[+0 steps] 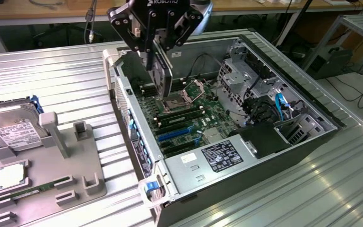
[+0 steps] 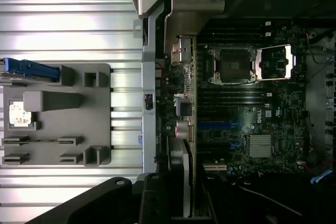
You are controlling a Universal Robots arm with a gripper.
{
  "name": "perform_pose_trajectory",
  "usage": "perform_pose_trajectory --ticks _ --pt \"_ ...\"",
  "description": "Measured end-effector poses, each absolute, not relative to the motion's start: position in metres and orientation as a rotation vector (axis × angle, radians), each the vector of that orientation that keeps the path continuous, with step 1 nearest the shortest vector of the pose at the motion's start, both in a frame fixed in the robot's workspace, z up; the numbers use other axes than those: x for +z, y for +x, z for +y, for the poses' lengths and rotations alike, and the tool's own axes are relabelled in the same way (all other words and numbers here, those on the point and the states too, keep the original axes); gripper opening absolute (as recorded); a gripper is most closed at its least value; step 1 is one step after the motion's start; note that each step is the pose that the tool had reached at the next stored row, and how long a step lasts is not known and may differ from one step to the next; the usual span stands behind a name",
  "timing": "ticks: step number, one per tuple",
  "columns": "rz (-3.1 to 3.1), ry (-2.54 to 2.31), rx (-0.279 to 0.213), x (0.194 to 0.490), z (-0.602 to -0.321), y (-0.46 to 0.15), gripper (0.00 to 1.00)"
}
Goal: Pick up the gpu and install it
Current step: 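Pick up the gpu and move the gpu toward the slot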
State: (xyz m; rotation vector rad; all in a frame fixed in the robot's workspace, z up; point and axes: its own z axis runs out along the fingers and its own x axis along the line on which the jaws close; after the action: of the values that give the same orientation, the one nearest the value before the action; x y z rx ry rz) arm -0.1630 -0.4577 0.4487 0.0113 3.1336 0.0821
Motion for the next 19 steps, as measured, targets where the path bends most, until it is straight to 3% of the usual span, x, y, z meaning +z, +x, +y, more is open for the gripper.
perform_pose_trajectory --ticks 19 --pt "3.134 0.011 0.082 0.449 -0.458 -0.131 0.28"
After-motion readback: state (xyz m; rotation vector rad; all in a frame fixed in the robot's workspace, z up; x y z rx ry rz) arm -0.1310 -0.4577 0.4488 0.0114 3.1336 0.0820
